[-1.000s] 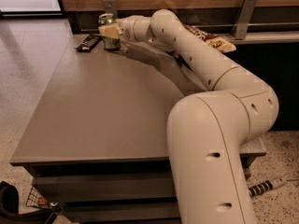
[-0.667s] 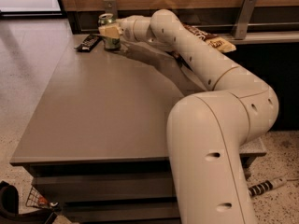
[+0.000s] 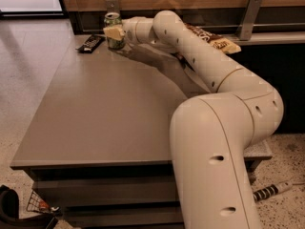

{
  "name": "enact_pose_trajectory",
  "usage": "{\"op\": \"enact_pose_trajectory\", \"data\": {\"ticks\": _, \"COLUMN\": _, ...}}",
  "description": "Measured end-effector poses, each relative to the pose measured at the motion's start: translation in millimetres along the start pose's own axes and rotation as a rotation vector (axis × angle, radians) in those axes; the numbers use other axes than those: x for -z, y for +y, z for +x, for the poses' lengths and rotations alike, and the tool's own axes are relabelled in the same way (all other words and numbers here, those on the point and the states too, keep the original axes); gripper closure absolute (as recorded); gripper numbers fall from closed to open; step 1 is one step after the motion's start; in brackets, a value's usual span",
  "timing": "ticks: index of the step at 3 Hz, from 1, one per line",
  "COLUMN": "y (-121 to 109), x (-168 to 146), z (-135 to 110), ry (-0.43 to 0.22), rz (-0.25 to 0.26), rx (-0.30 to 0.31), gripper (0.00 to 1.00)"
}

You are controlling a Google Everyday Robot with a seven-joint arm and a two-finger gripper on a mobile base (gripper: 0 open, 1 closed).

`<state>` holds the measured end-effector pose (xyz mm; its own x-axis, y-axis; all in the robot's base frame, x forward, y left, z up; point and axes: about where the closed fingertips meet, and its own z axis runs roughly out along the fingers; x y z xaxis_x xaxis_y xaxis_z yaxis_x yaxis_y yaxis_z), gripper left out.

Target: Move green can near rxbar chocolate

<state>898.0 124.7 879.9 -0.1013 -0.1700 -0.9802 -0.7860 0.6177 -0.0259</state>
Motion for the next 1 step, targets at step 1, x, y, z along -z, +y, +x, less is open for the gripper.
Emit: {"op": "enact_pose_trajectory", "data": {"ticks": 1, "y": 2.4, "x": -2.5, "z": 0.8, "ry": 0.001, "rz": -0.004, "rx": -0.001, "gripper": 0.0}}
